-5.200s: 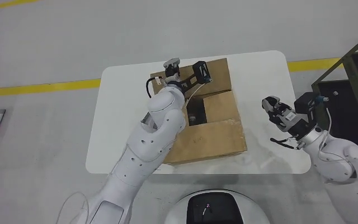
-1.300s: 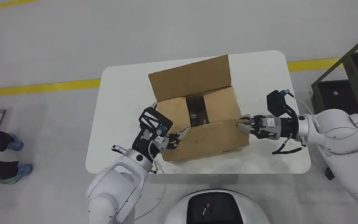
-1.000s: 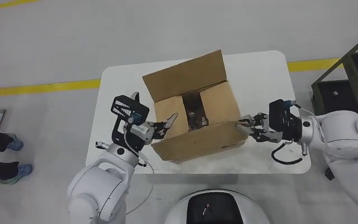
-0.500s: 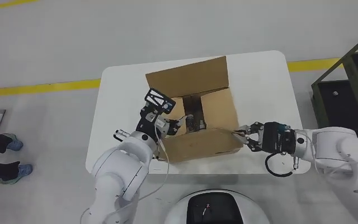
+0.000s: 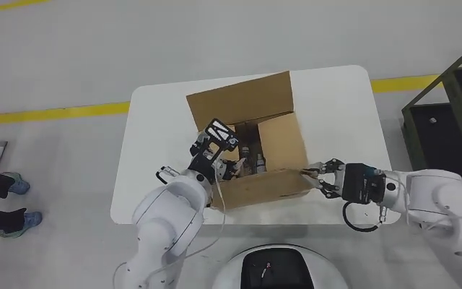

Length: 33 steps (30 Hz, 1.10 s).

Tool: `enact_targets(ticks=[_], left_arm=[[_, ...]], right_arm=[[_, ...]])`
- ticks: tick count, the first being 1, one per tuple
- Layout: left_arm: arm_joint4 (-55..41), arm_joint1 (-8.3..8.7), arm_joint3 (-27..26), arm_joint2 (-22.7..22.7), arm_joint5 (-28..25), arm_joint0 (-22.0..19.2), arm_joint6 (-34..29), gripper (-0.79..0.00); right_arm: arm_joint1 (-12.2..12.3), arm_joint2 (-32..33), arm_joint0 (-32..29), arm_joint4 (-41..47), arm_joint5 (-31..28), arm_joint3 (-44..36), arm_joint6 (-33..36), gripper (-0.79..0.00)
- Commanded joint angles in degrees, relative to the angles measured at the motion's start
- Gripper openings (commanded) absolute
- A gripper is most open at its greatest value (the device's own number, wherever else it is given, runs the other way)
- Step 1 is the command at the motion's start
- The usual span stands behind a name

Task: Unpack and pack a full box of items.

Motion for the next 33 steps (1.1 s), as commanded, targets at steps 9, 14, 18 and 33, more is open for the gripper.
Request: enact_targets(ticks=[9, 14, 18, 33], left_arm=[[-1.0, 0.5, -2.7, -0.2, -2.4, 1.9, -1.9, 0.0], [-2.4, 0.81, -4.6, -0.9, -3.1, 3.7, -2.1, 0.0], [-3.1, 1.12, -6.4, -1.1, -4.3, 5.4, -2.7, 0.0], [-4.2, 1.86, -8.3, -2.7, -4.5, 6.1, -2.5, 0.0]], right_arm=[[0.1, 3.6, -1.6, 10.0, 2.2, 2.5, -4.5, -0.379], [0.1, 4.3, -1.7, 23.4, 3.9, 5.6, -4.5, -0.785], [0.3, 2.4, -0.3, 34.0, 5.8, 6.3, 1.7, -0.785], [1.8, -10.2, 7.0, 51.1, -0.5, 10.5, 33.0, -0.785]])
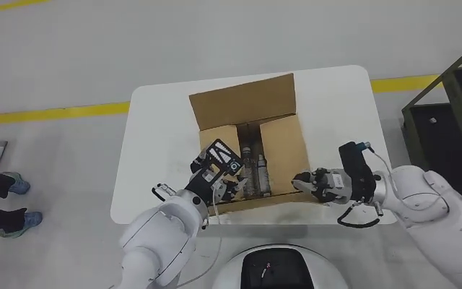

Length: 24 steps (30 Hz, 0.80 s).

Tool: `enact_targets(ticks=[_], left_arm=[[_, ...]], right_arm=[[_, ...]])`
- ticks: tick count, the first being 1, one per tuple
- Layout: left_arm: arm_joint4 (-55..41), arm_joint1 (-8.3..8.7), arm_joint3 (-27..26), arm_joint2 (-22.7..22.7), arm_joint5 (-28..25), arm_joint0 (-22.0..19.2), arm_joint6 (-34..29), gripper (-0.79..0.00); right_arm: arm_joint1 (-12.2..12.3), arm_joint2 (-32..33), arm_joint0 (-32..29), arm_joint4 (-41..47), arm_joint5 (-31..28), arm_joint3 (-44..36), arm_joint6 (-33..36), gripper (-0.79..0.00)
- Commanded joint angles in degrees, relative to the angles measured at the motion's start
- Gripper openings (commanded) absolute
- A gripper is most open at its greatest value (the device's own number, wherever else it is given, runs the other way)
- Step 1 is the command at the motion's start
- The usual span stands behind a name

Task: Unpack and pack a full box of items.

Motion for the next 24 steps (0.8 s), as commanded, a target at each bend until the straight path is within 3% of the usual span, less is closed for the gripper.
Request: enact_targets(ticks=[1, 7, 14, 19, 24], left_arm=[[-0.1, 0.1, 0.3, -0.2, -0.1, -0.1, -0.2, 0.0], [-0.2, 0.12, 0.4, -0.3, 0.1, -0.2, -0.3, 0.0], [-0.2, 0.12, 0.4, -0.3, 0.1, -0.2, -0.3, 0.0], [-0.2, 0.12, 0.4, -0.3, 0.1, -0.2, -0.3, 0.0], [-0.2, 0.12, 0.4, -0.3, 0.1, -0.2, -0.3, 0.0]], right_arm=[[0.3, -0.6, 0.4, 0.8, -1.1, 0.6, 2.8, -0.785], [1.0, -2.0, 1.8, -2.7, -2.9, 1.3, 9.1, -0.785], [1.1, -2.2, 1.8, -11.0, -2.4, 0.0, 6.4, -0.785], [0.9, 4.0, 0.8, -11.6, 0.0, 0.2, -6.6, -0.785], [0.5, 11.1, -3.8, -17.7, 11.1, 2.2, -21.1, -0.785]])
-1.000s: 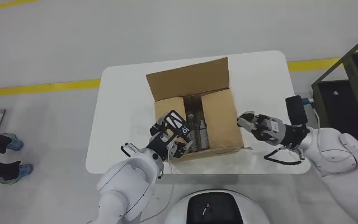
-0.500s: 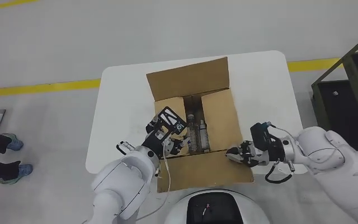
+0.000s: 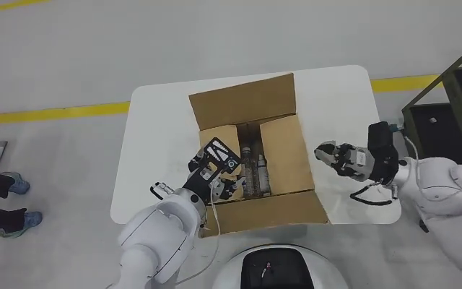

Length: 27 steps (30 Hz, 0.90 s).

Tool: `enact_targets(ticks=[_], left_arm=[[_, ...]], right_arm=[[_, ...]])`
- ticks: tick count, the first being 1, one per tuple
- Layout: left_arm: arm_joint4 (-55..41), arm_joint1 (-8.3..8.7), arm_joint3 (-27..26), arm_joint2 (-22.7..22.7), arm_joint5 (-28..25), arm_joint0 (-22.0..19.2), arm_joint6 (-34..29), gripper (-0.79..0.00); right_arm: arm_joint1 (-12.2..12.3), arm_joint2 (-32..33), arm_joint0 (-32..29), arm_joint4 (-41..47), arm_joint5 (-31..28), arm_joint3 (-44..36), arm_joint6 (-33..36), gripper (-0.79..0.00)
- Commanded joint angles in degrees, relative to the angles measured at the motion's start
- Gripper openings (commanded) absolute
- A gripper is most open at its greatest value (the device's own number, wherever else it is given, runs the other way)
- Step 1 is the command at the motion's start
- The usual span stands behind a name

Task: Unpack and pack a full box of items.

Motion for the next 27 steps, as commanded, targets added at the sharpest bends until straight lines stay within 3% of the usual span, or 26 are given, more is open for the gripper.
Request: enact_targets(ticks=[1, 6, 12, 16, 20, 27], left_arm=[[0.0, 0.0, 0.0, 0.0, 0.0, 0.0, 0.0, 0.0], [0.0, 0.0, 0.0, 0.0, 0.0, 0.0, 0.0, 0.0], [0.0, 0.0, 0.0, 0.0, 0.0, 0.0, 0.0, 0.0], [1.4, 0.16, 1.2, 0.7, -0.2, 0.8, 3.4, 0.0], [3.8, 0.16, 1.9, 3.2, -0.7, -0.3, 6.3, 0.0], [6.6, -0.45, 6.3, 9.5, 1.2, -4.1, 5.9, 0.0]], right_arm=[[-0.2, 0.9, -1.8, -3.0, 4.7, 0.7, -3.9, -0.785], [-0.7, -2.5, -2.0, -7.6, 7.9, 3.4, -4.4, -0.785], [-1.4, -8.1, -0.2, -9.8, 6.3, 5.3, -2.0, -0.785], [-1.5, -9.3, 0.5, -9.8, 5.0, 5.9, -1.4, -0.785], [-1.5, -9.3, 0.8, -9.8, 3.7, 6.1, -1.1, -0.785], [-1.2, -6.6, -0.2, -9.7, 3.8, 6.3, -2.1, -0.785]])
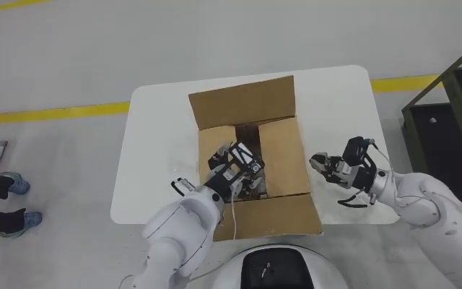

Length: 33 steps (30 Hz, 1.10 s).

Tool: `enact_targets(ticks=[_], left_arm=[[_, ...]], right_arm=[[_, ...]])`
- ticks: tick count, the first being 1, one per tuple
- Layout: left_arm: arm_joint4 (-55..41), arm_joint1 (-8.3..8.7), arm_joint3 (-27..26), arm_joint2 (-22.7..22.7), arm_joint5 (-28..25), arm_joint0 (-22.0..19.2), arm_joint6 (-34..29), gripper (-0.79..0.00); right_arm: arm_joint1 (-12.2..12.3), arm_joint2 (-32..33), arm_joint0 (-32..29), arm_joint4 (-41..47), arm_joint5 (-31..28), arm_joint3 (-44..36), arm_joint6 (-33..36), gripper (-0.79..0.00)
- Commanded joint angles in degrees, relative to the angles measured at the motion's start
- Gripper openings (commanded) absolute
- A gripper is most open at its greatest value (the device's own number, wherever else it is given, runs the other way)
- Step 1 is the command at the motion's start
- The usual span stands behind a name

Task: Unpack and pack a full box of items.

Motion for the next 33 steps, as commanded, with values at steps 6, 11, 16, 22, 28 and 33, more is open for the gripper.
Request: enact_targets(ticks=[6, 11, 16, 22, 28, 33], left_arm=[[4.6, -0.99, 7.1, 7.2, 1.5, -4.8, -2.4, 0.0], [12.4, -1.44, 11.5, 10.3, 3.6, -6.5, -4.7, 0.0], [23.6, -1.5, 13.5, 12.5, 4.4, -7.0, -4.6, 0.0], [31.0, -1.57, 14.3, 14.0, 3.7, -5.4, -4.1, 0.0], [34.5, -1.81, 15.2, 13.4, 3.4, -4.9, -3.0, -0.262], [37.2, -2.04, 15.5, 13.1, 3.2, -4.4, -1.9, -0.73]], right_arm=[[0.2, 1.8, -1.5, 0.7, -0.3, -0.4, -0.5, -0.785], [0.3, 2.3, -2.4, 1.2, -0.7, -0.8, -0.8, -0.785], [0.4, 2.7, -2.7, 1.4, -1.3, -1.0, -0.9, -0.785], [0.4, 2.8, -2.6, 1.7, -1.7, -0.9, -1.0, -0.785], [0.4, 2.8, -2.2, 1.7, -2.0, -0.6, -1.0, -0.785], [0.4, 2.9, -2.1, 1.3, -2.2, -0.7, -1.0, -0.785]])
